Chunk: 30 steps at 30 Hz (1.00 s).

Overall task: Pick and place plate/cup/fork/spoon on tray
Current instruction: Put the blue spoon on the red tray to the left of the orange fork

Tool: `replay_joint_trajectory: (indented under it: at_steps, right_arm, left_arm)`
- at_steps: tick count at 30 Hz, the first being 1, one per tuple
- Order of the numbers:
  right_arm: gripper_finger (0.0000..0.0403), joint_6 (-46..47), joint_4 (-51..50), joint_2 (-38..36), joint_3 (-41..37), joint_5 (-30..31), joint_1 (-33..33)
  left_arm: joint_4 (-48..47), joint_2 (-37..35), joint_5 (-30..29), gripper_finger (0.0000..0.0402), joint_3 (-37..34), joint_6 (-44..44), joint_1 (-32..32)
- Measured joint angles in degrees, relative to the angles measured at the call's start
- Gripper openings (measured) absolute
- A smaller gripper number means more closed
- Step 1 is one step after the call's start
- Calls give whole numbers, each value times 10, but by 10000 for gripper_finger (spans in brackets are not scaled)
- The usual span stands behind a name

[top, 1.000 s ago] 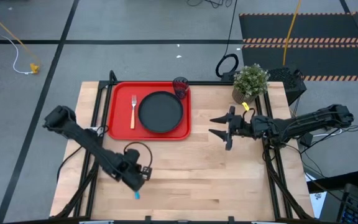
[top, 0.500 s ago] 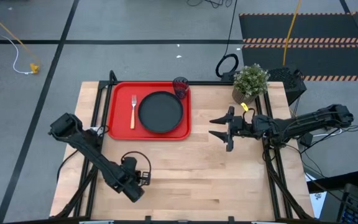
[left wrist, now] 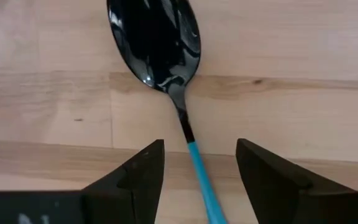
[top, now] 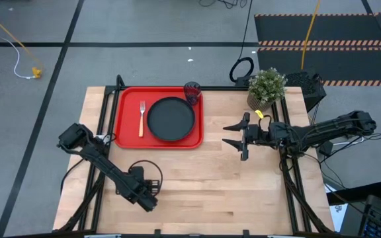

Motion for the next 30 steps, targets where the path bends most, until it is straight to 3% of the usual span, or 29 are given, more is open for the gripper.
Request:
replay_joint_trajectory:
  at_steps: [13,21,30]
  right_arm:
    - [203,-1,-5,0,0,0,0]
    - [203,6,-5,0,0,0,1]
    - [203,6,-4,0,0,0,6]
  left_arm:
    - [-16,0,-5,145,-12,-2,-2]
    - [51,-4,-10,113,-52,-3,-2]
    - [41,-3,-16,88,-56,15,-2]
